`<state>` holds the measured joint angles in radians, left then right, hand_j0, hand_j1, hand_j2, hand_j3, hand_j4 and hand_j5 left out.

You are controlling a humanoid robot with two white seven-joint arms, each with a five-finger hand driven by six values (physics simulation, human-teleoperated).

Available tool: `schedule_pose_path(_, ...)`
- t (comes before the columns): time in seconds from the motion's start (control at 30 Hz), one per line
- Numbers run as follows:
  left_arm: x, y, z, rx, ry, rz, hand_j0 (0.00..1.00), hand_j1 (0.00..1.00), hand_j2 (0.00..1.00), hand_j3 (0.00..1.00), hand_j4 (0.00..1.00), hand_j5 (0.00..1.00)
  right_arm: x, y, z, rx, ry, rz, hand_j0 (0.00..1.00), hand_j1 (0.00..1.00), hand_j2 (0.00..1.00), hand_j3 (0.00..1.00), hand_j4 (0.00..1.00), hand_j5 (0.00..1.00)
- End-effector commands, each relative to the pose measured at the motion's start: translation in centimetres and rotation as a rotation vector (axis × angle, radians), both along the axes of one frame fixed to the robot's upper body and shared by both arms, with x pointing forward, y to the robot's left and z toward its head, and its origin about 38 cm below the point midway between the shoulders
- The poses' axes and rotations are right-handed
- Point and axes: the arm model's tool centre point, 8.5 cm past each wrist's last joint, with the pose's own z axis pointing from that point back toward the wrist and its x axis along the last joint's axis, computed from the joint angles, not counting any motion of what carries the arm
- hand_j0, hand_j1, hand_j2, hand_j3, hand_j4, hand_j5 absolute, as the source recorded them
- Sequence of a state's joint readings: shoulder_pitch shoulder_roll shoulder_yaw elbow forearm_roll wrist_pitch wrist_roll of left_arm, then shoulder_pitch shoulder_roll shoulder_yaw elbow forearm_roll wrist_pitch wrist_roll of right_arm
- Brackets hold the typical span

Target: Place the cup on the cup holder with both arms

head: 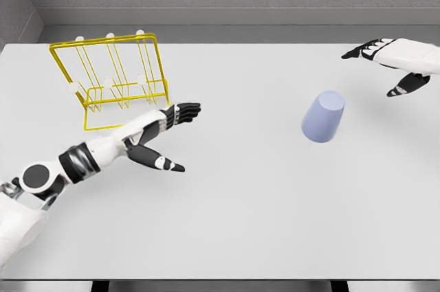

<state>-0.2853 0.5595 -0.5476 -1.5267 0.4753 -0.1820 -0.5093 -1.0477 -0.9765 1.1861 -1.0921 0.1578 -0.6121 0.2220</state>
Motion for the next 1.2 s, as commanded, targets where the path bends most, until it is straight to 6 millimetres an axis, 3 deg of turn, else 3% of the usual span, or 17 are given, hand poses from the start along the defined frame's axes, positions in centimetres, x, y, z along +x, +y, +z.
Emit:
schedule_pose_path(0.0, -0.2, -1.1, -0.9, -0.005, 0.035, -0.01, 1.0, 1.0, 1.0, 1.0, 1.0, 1.0, 0.1, 0.2, 0.0, 0.009, -0.002, 0.001, 1.0, 1.0, 1.0, 1.0, 1.0, 1.0)
schedule_pose_path(0.13, -0.3, -1.1, -0.8, -0.053, 0.048, -0.009, 1.0, 1.0, 1.0, 1.0, 1.0, 1.0, 0.0, 0.2, -0.3, 0.01, 0.004, 0.002, 1.0, 1.0, 1.0, 1.0, 1.0, 1.0)
schedule_pose_path(0.2, -0.3, -2.3, -0.6, -0.091, -0.004, -0.022, 1.0, 1.0, 1.0, 1.0, 1.0, 1.0, -0.1, 0.0, -0.2, 0.008, 0.003, -0.002, 1.0, 1.0, 1.0, 1.0, 1.0, 1.0)
schedule_pose_path(0.3, 0.4, -2.2, -1.1, -0.147, -0.052, 0.068, 1.0, 1.0, 1.0, 1.0, 1.0, 1.0, -0.5, 0.4, -1.0, 0.009, 0.02, 0.011, 1.0, 1.0, 1.0, 1.0, 1.0, 1.0)
schedule_pose_path(0.37, 0.0, -3.3, -1.4, -0.197, -0.104, 0.051, 1.0, 1.0, 1.0, 1.0, 1.0, 1.0, -0.8, 1.5, -0.8, 0.007, 0.023, 0.05, 1.0, 1.0, 1.0, 1.0, 1.0, 1.0)
schedule_pose_path(0.57, -0.1, -4.8, -2.9, -0.126, -0.119, 0.033, 1.0, 1.0, 1.0, 1.0, 1.0, 1.0, -1.1, 3.1, -1.1, -0.013, 0.054, 0.1, 1.0, 1.0, 1.0, 1.0, 1.0, 1.0)
schedule_pose_path(0.8, 0.0, -4.6, -2.4, -0.223, -0.069, 0.057, 1.0, 1.0, 1.0, 1.0, 1.0, 1.0, -1.1, 6.4, -2.0, -0.013, 0.091, 0.181, 1.0, 1.0, 1.0, 1.0, 1.0, 1.0)
schedule_pose_path(1.17, 0.0, -5.2, -3.2, -0.188, 0.002, 0.062, 1.0, 1.0, 1.0, 1.0, 1.0, 1.0, -1.4, 6.7, -3.0, -0.028, 0.121, 0.19, 1.0, 1.0, 1.0, 1.0, 1.0, 1.0)
